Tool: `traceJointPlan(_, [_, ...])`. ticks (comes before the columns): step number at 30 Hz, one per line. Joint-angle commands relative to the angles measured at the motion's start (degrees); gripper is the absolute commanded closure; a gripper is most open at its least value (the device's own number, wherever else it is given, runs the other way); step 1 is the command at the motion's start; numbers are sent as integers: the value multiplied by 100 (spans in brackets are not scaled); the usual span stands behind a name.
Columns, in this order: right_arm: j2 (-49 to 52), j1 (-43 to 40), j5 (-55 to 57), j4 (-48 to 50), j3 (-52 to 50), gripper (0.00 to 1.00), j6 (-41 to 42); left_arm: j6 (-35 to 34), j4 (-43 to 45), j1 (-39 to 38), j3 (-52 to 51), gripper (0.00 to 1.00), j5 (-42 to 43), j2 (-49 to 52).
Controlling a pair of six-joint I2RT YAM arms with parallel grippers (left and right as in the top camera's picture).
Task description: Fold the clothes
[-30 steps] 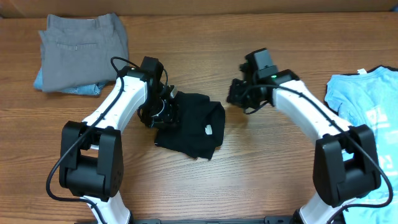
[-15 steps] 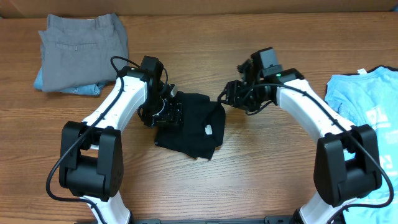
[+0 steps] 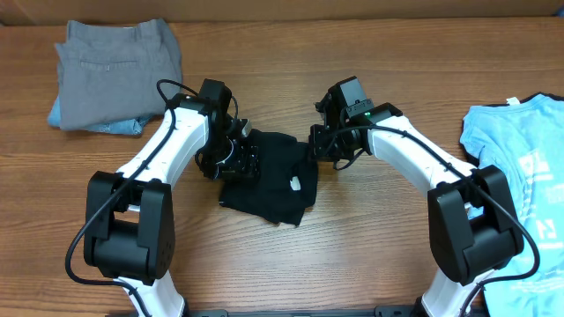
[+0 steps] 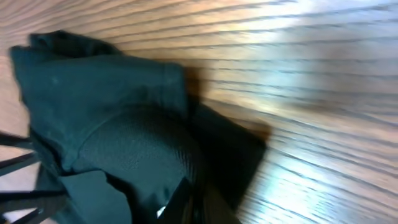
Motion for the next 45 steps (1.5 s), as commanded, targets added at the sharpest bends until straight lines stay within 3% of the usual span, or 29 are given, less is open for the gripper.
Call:
traceJointPlan(1, [-195, -297, 710, -234, 81, 96, 4, 48, 31, 4, -24, 20, 79, -33])
traceJointPlan(6, [-232, -542, 715, -531, 76, 96, 4, 50, 39, 4, -24, 16, 76, -33])
traceJointPlan(9, [-232, -544, 721, -481, 74, 89, 81, 50, 66, 4, -24, 16, 72, -33])
traceJointPlan(16, [-358, -678, 859, -748, 170, 84, 282, 140, 4, 4, -24, 16, 17, -33])
traceJointPlan(18, [-562, -726, 713, -935, 219, 80, 278, 170, -35, 4, -28, 16, 20, -33])
traceJointPlan(23, [-1167, -691, 555, -1797, 229, 63, 282, 308, -133, 2, -129, 28, 22, -33])
traceJointPlan(25, [-1158, -603, 343, -2094, 186, 61, 271, 308, -83, -9, -247, 33, 20, -33])
traceJointPlan(31, [-1080, -238, -140, -1690, -483, 50, 420, 310, 173, -13, -483, 30, 15, -33])
traceJointPlan(39, [-1049, 52, -551, -601, -1561, 52, 1399, 393, 651, -28, -645, 33, -179, -33])
traceJointPlan(45, [-1045, 48, -581, 59, -1969, 68, 2175, 391, 695, -22, -667, 38, -511, -33])
